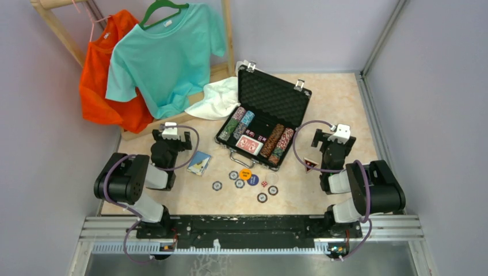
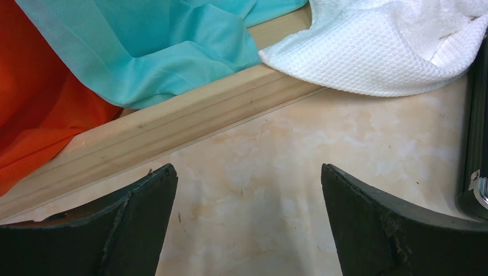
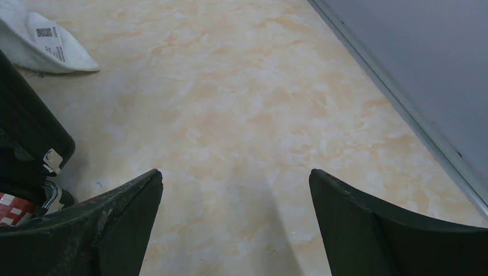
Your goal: Pack up texas hold em set
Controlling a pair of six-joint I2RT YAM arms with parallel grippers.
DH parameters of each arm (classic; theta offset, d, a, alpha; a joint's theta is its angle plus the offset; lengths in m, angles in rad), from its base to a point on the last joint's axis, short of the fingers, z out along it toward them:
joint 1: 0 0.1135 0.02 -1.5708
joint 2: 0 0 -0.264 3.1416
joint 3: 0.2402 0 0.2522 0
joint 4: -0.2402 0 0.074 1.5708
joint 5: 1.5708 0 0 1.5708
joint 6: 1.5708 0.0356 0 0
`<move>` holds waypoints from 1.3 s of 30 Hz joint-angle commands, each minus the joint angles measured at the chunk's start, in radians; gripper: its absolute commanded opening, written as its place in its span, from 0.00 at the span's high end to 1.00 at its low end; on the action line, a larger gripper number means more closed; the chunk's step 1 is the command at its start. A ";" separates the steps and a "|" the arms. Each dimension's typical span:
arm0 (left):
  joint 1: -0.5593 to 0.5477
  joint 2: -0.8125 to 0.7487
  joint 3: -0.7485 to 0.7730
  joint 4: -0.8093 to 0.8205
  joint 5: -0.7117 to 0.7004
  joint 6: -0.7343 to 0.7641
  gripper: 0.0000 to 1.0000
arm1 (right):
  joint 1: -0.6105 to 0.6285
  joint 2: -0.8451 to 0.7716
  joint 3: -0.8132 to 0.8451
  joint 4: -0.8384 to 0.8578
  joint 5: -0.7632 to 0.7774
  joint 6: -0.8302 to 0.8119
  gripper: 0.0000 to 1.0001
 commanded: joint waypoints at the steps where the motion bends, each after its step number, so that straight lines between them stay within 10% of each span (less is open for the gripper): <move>1: 0.004 0.007 0.002 0.046 0.000 -0.001 0.01 | -0.003 0.001 0.025 0.055 0.014 0.010 0.01; 25: 0.007 0.008 0.014 0.024 0.011 -0.008 0.01 | -0.003 -0.008 0.031 0.036 0.018 0.009 0.01; 28: 0.014 0.007 0.024 0.003 0.028 -0.011 0.01 | 0.007 -0.080 0.083 -0.130 0.037 0.001 0.01; 32: 0.015 0.004 0.021 0.006 0.029 -0.009 0.01 | 0.014 -0.224 0.346 -0.795 0.200 0.264 0.01; 39: -0.035 -0.205 0.037 -0.182 0.002 0.058 0.01 | 0.014 -0.421 0.473 -1.138 0.088 0.364 0.01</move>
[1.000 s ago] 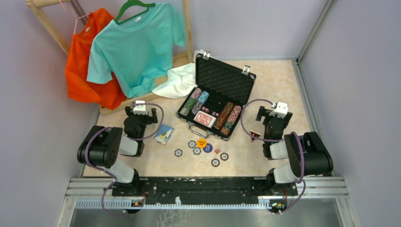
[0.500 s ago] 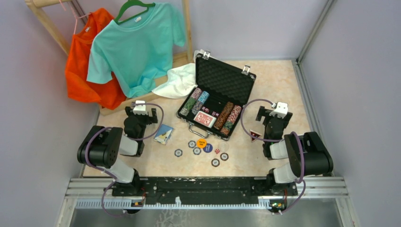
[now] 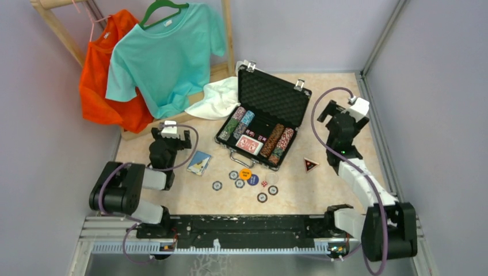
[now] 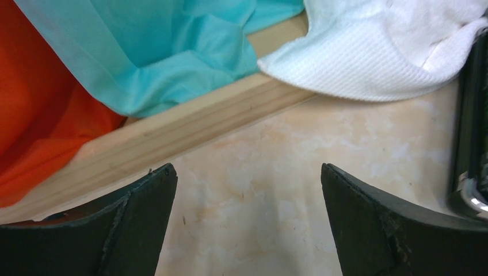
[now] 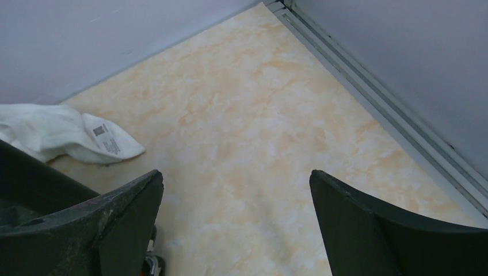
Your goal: Pack up texas hold em set
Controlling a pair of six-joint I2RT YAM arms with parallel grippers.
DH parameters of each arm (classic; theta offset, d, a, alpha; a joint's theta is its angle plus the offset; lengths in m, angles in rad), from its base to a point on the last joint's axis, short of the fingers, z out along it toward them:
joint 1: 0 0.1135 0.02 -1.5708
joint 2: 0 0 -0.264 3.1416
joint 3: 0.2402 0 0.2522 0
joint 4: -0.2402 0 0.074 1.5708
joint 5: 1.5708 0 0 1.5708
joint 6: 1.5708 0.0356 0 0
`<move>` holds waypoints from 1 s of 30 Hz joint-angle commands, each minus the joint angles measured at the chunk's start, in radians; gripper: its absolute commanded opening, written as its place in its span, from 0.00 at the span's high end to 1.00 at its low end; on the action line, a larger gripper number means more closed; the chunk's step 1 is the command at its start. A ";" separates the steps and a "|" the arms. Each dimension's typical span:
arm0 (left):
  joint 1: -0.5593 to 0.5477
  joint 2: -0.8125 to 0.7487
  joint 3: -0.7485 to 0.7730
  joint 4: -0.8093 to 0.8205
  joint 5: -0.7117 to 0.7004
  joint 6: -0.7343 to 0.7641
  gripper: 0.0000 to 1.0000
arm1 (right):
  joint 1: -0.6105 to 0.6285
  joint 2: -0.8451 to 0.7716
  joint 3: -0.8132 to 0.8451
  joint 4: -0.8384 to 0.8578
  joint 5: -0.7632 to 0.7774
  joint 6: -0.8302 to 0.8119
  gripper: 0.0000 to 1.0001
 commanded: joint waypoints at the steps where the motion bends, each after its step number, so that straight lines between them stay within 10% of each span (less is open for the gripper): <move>1: -0.070 -0.227 0.054 -0.211 -0.015 0.075 0.01 | 0.007 -0.125 0.065 -0.367 -0.051 0.126 0.01; 11: -0.608 -0.463 0.321 -0.726 -0.371 0.103 0.01 | 0.048 -0.372 0.100 -0.632 -0.333 0.153 0.03; 18: -0.645 -0.526 0.523 -1.215 -0.514 -0.317 0.00 | 0.461 -0.508 0.173 -0.922 -0.056 0.178 0.03; 25: -0.632 -0.631 0.502 -1.295 -0.396 -0.428 0.01 | 0.909 -0.211 0.362 -1.165 0.301 0.352 0.03; 30: -0.626 -0.646 0.543 -1.401 -0.383 -0.493 0.01 | 1.163 0.264 0.771 -1.863 0.750 0.858 0.01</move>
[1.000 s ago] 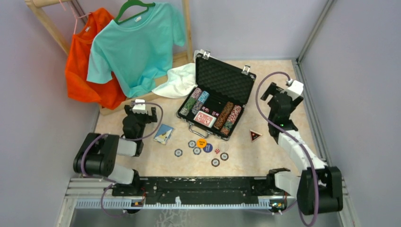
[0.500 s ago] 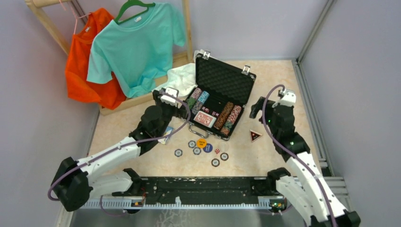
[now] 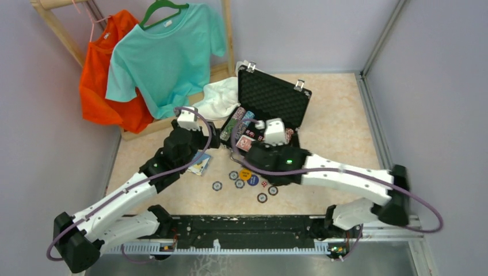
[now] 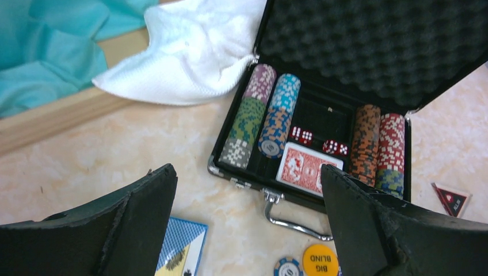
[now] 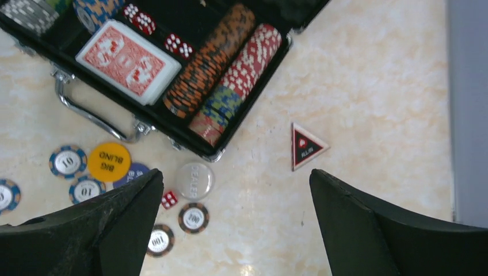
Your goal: Pack up texas hold em set
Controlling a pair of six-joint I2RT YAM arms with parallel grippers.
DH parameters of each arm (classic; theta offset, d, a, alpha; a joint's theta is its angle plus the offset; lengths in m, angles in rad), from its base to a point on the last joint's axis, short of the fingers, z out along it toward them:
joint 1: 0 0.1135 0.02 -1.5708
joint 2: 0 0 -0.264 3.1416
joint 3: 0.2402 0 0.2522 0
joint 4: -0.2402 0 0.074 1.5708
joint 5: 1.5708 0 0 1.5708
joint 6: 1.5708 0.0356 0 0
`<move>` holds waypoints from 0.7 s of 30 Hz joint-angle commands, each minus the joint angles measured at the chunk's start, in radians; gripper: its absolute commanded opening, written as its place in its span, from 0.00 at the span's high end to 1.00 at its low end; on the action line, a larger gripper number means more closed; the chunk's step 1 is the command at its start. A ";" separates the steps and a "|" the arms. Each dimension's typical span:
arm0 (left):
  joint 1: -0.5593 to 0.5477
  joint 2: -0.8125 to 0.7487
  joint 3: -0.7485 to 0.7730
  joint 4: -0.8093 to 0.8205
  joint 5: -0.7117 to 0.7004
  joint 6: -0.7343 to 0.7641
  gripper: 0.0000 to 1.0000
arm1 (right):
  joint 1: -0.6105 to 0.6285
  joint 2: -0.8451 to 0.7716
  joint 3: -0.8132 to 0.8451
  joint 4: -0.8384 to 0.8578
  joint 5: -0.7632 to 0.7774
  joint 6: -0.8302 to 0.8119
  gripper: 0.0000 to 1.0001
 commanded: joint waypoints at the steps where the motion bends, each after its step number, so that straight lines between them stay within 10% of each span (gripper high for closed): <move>1: 0.007 -0.019 0.045 -0.139 0.003 -0.105 0.01 | 0.105 0.282 0.283 -0.514 0.390 0.373 0.01; 7: 0.007 0.002 0.065 -0.231 -0.106 -0.137 0.01 | 0.104 0.329 0.405 -0.239 0.263 0.200 0.22; 13: 0.011 0.044 0.035 -0.220 -0.079 -0.183 0.01 | -0.003 0.053 0.104 0.431 -0.268 -0.176 0.39; 21: 0.019 0.070 0.009 -0.217 -0.005 -0.217 0.01 | -0.040 0.156 0.095 0.107 -0.383 -0.083 0.35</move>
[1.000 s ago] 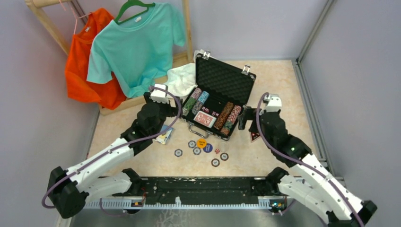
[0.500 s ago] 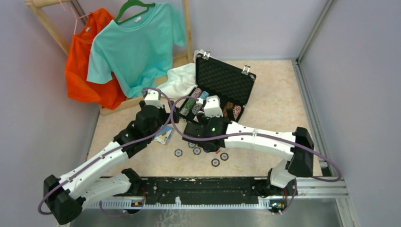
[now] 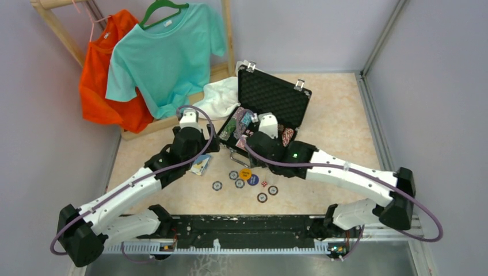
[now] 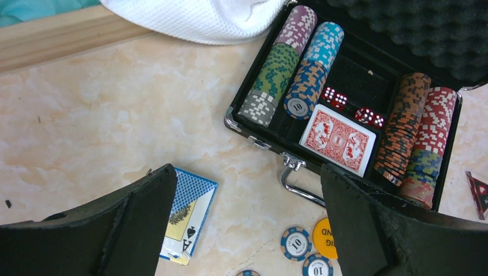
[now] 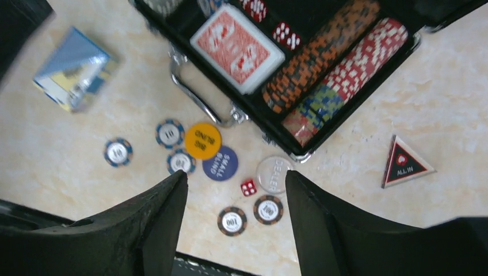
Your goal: Pack up texas hold em set
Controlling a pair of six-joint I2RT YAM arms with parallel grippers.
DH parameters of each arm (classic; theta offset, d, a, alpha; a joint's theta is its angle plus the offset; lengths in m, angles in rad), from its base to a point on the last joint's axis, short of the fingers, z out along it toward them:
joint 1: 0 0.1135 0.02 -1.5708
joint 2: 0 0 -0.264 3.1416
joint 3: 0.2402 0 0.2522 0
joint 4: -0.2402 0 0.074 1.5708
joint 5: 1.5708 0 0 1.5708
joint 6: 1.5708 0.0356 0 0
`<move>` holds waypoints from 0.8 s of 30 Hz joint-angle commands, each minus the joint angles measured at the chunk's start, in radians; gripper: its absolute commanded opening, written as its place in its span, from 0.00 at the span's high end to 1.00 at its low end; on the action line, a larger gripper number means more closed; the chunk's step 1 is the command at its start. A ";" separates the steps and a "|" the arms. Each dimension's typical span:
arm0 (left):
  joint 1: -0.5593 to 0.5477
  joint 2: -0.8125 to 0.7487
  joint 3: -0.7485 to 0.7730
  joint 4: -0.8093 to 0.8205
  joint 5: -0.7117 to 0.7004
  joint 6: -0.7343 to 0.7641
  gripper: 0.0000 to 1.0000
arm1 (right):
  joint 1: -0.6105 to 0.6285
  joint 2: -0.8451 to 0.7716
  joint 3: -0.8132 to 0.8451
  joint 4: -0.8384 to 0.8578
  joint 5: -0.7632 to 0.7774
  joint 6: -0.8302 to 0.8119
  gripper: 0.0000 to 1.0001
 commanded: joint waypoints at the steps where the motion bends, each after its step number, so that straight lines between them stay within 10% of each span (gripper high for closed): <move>1: 0.008 -0.005 -0.022 0.005 0.039 -0.030 0.01 | 0.000 0.091 -0.016 -0.087 -0.175 0.012 0.30; 24: 0.025 0.028 -0.083 0.038 0.183 -0.064 0.01 | 0.003 0.139 -0.365 0.215 -0.424 0.111 0.25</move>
